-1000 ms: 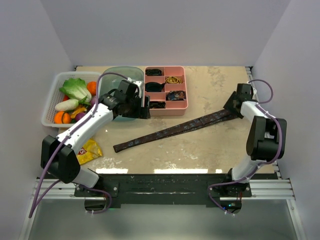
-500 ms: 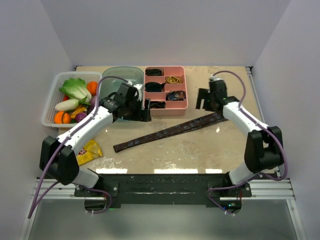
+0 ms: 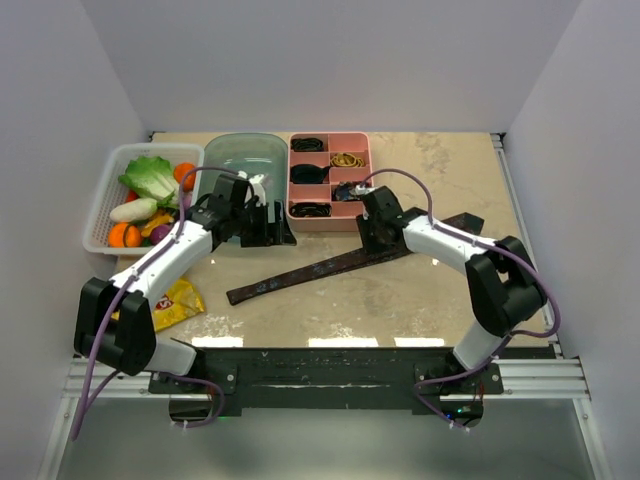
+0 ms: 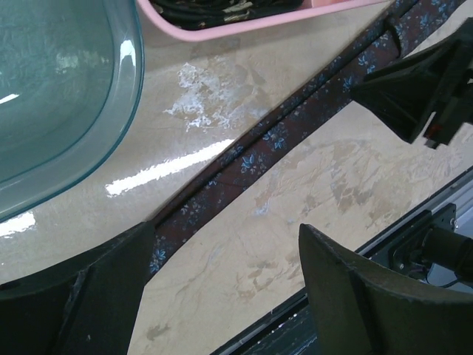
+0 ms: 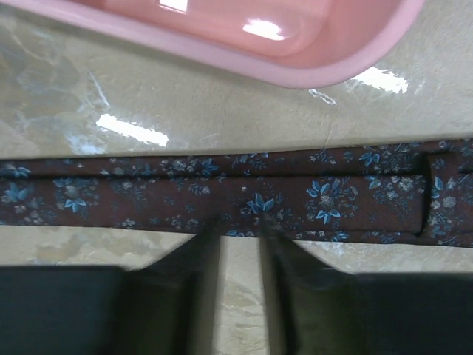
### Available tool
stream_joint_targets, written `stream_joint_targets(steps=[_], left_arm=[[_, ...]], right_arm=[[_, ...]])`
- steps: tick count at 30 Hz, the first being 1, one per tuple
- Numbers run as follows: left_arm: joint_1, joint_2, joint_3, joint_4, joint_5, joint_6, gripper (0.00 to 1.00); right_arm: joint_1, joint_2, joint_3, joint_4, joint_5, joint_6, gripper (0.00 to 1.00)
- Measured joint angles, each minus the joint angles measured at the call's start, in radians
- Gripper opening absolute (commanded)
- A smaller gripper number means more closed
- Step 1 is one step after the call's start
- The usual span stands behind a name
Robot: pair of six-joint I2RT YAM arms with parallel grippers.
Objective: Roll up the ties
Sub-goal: Flatten out the tie at the center of the board.
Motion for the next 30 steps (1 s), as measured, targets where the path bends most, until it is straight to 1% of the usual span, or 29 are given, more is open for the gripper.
stream_joint_targets(steps=[3, 7, 12, 15, 19, 23, 26, 28, 29, 30], left_arm=[[0.000, -0.007, 0.000, 0.011, 0.017, 0.000, 0.83], [0.000, -0.009, 0.000, 0.018, 0.031, 0.000, 0.83], [0.000, -0.009, 0.000, 0.021, 0.039, 0.000, 0.83], [0.000, -0.009, 0.000, 0.023, 0.043, 0.000, 0.83], [0.000, -0.009, 0.000, 0.023, 0.048, 0.000, 0.83], [0.000, -0.007, 0.000, 0.022, 0.045, 0.001, 0.80], [0.000, -0.003, 0.000, 0.013, 0.030, 0.002, 0.73], [0.000, -0.002, 0.000, 0.001, 0.013, 0.002, 0.61], [0.000, -0.002, -0.001, -0.003, 0.005, 0.002, 0.53], [0.000, -0.002, -0.002, -0.007, -0.006, 0.003, 0.38]], right_arm=[[0.000, 0.040, 0.000, -0.003, 0.019, 0.010, 0.09], [0.000, 0.090, 0.000, -0.005, 0.046, 0.026, 0.00], [-0.004, 0.113, 0.018, -0.006, 0.078, 0.064, 0.00], [-0.026, 0.114, 0.016, -0.003, 0.074, 0.097, 0.00], [-0.128, 0.098, -0.012, 0.030, 0.029, 0.129, 0.00], [-0.255, 0.070, -0.046, 0.038, 0.026, 0.137, 0.00], [-0.294, 0.064, -0.050, 0.033, 0.029, 0.136, 0.00], [-0.293, 0.062, -0.051, 0.031, 0.029, 0.131, 0.00], [-0.292, 0.061, -0.051, 0.030, 0.029, 0.128, 0.00], [-0.291, 0.061, -0.051, 0.029, 0.029, 0.127, 0.00]])
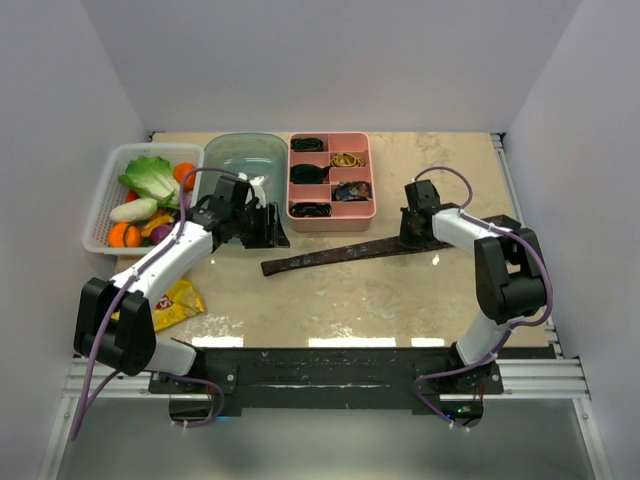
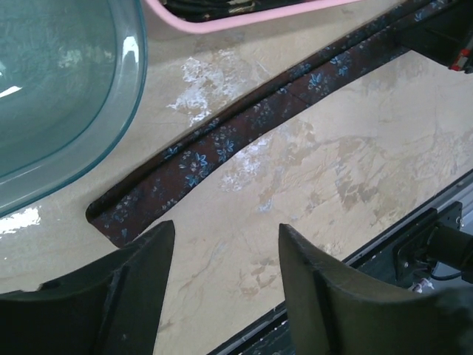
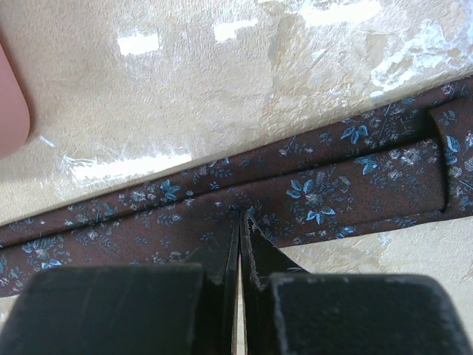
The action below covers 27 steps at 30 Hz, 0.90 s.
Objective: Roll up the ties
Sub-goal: Flatten out the tie at the center of the board.
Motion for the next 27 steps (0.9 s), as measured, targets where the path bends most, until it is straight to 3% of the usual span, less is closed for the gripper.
stream_joint_targets(steps=[1, 2, 5, 14, 27], left_arm=[[0.000, 0.000, -0.003, -0.002, -0.009, 0.001, 0.30], [0.000, 0.000, -0.008, -0.006, -0.023, 0.001, 0.16], [-0.003, 0.012, -0.021, -0.032, -0.080, 0.003, 0.00], [-0.050, 0.132, -0.029, -0.097, -0.269, 0.006, 0.00], [-0.104, 0.268, -0.025, -0.067, -0.429, -0.014, 0.00]], right_arm=[[0.000, 0.000, 0.000, -0.002, 0.000, -0.002, 0.00], [0.000, 0.000, 0.000, -0.002, 0.000, -0.003, 0.00], [0.001, -0.001, 0.000, -0.003, 0.000, -0.007, 0.00], [0.001, -0.003, -0.001, -0.009, 0.000, -0.015, 0.00], [0.001, -0.011, -0.010, -0.014, 0.000, -0.026, 0.00]])
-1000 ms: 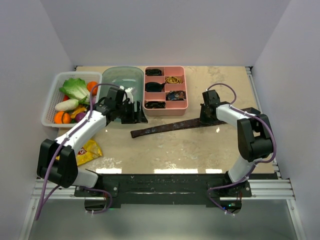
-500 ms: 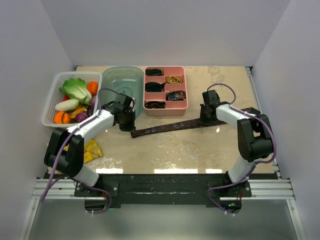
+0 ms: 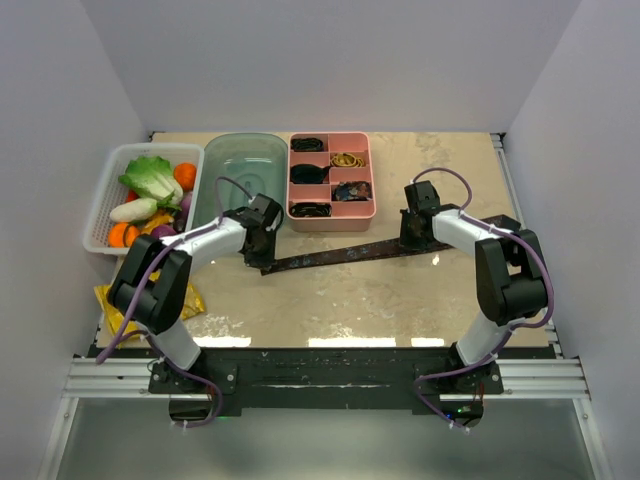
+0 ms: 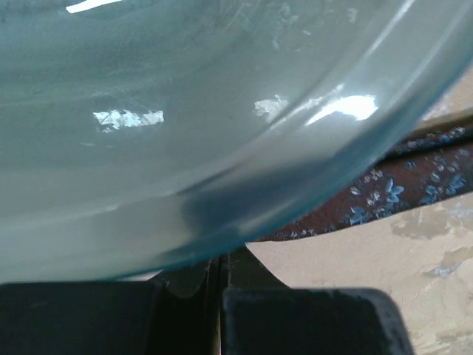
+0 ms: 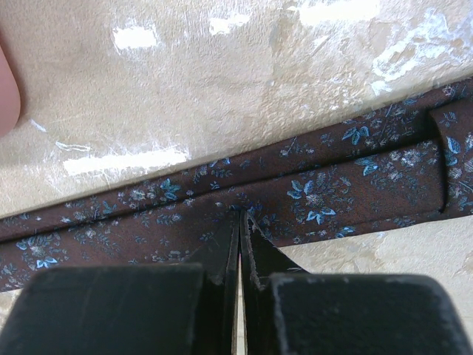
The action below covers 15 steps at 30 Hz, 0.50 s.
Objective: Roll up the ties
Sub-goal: Flatten out the tie at the center of the board.
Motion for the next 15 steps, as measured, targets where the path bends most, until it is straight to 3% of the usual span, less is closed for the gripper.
stream_joint_targets(steps=[11, 15], left_arm=[[-0.014, 0.022, 0.022, -0.002, -0.040, -0.006, 0.00], [-0.015, -0.004, 0.024, -0.027, -0.043, -0.006, 0.09]], right_arm=[[0.000, -0.008, 0.000, -0.025, 0.000, -0.006, 0.00], [0.002, -0.024, -0.001, -0.069, 0.000, -0.007, 0.00]])
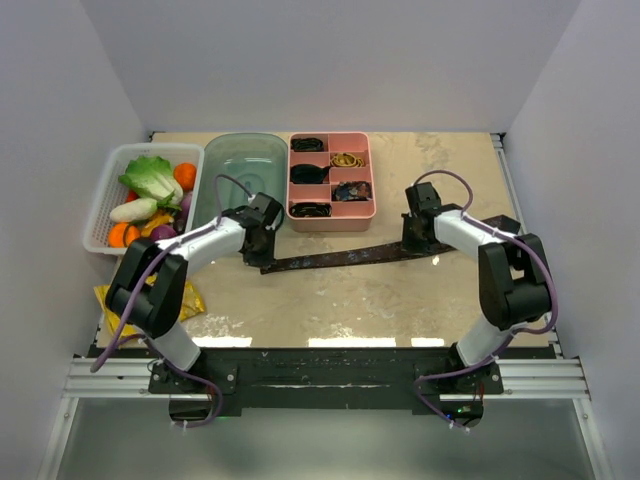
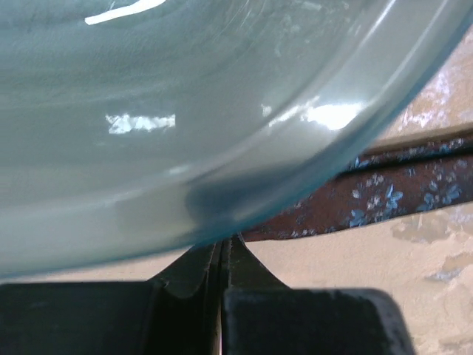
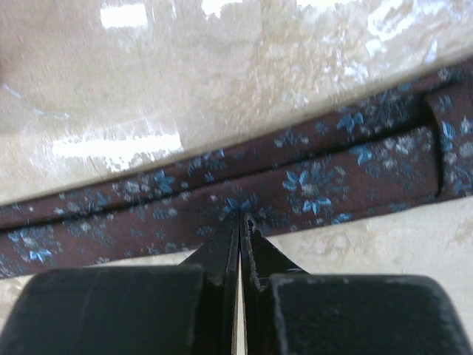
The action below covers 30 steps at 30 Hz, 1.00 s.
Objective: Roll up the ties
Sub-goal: Flatten out the tie at the center of the board.
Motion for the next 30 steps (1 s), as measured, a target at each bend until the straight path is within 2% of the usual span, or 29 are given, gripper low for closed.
stream_joint_targets(steps=[5, 7, 8, 10, 16, 19, 24, 30], left_arm=[[0.000, -0.105, 0.041, -0.066, -0.002, 0.000, 0.29], [0.001, -0.151, 0.069, -0.070, 0.003, 0.000, 0.43], [0.001, -0.175, 0.083, -0.069, 0.007, -0.001, 0.46], [0.004, -0.213, 0.097, -0.062, 0.023, -0.001, 0.58], [0.060, -0.273, 0.088, -0.032, 0.156, -0.004, 0.82], [0.101, -0.300, 0.050, 0.026, 0.271, -0.008, 0.86], [0.196, -0.371, -0.050, 0.145, 0.501, -0.037, 0.87], [0.224, -0.386, -0.067, 0.195, 0.589, -0.044, 0.87]], right_arm=[[0.009, -0.054, 0.005, -0.069, 0.005, -0.005, 0.00], [0.024, -0.074, 0.019, -0.096, 0.017, -0.009, 0.00], [0.035, -0.081, 0.027, -0.108, 0.026, -0.011, 0.00], [0.076, -0.098, 0.050, -0.127, 0.050, -0.018, 0.00], [0.268, -0.091, 0.142, -0.134, 0.062, -0.037, 0.00], [0.342, -0.042, 0.175, -0.109, 0.040, -0.042, 0.00], [0.398, 0.089, 0.201, -0.077, 0.026, -0.044, 0.00], [0.407, 0.171, 0.221, -0.070, 0.061, -0.045, 0.00]])
